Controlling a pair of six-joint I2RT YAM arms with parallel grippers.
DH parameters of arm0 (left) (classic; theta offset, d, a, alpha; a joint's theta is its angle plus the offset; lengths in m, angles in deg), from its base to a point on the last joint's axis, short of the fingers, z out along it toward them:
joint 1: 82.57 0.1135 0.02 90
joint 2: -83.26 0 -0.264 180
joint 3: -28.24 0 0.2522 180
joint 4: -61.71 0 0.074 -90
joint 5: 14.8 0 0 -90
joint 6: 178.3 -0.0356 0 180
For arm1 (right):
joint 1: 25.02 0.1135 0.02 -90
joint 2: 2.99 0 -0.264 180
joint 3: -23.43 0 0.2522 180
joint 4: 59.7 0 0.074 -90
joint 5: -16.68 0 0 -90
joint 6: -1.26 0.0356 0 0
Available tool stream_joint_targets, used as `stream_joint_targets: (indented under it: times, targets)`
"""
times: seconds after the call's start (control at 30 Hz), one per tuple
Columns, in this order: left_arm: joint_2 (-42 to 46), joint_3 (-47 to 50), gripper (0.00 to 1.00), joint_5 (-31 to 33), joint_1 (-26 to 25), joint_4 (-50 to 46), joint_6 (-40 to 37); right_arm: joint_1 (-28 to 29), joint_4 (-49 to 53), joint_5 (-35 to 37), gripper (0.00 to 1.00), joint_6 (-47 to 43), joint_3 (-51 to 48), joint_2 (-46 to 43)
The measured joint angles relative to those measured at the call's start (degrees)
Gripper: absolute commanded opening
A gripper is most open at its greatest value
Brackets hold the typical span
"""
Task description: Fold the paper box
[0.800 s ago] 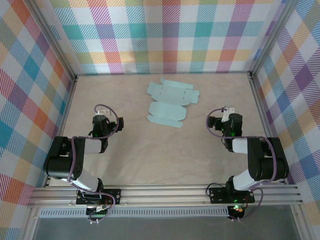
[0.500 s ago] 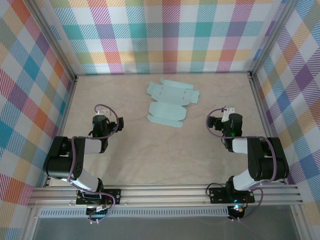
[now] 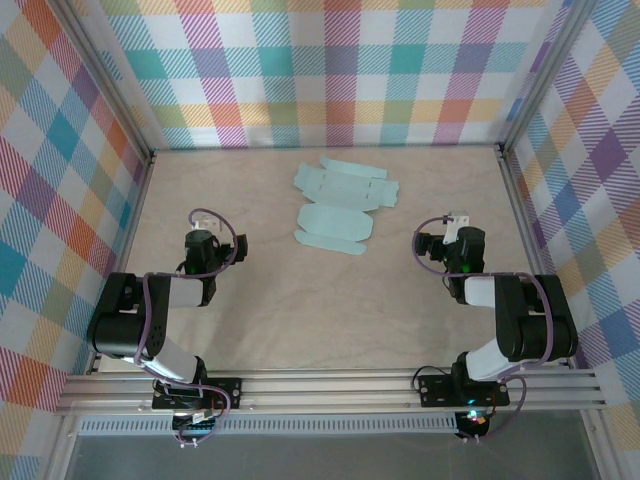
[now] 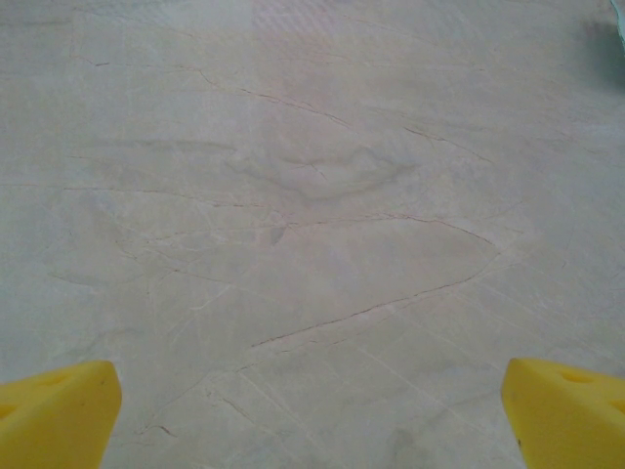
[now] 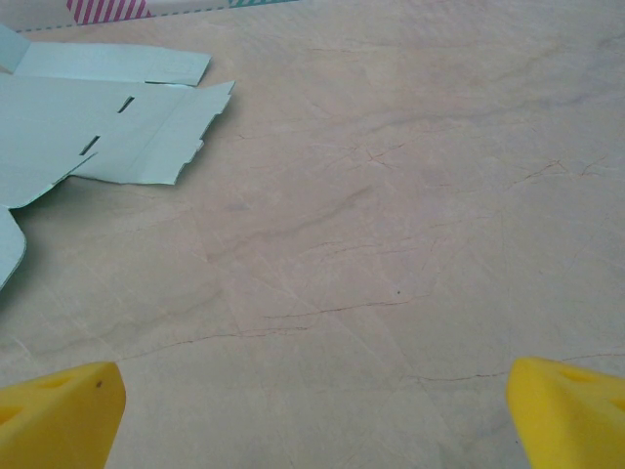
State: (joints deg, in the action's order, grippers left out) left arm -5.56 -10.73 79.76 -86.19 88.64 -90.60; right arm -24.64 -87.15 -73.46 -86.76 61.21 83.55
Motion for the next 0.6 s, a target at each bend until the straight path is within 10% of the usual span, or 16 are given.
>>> stream_joint_targets:
  times: [0.37, 0.6]
  targets:
    - [9.55, 0.02, 1.00, 2.03, -1.44, -4.87, -0.09, 0.00, 17.94, 0.94, 1.00, 3.67, 6.95, -13.07]
    - [20.72, -2.43, 1.00, 2.51, -10.73, -10.78, 1.31, 0.00, 32.44, -9.09, 1.00, 16.72, 18.71, -13.60]
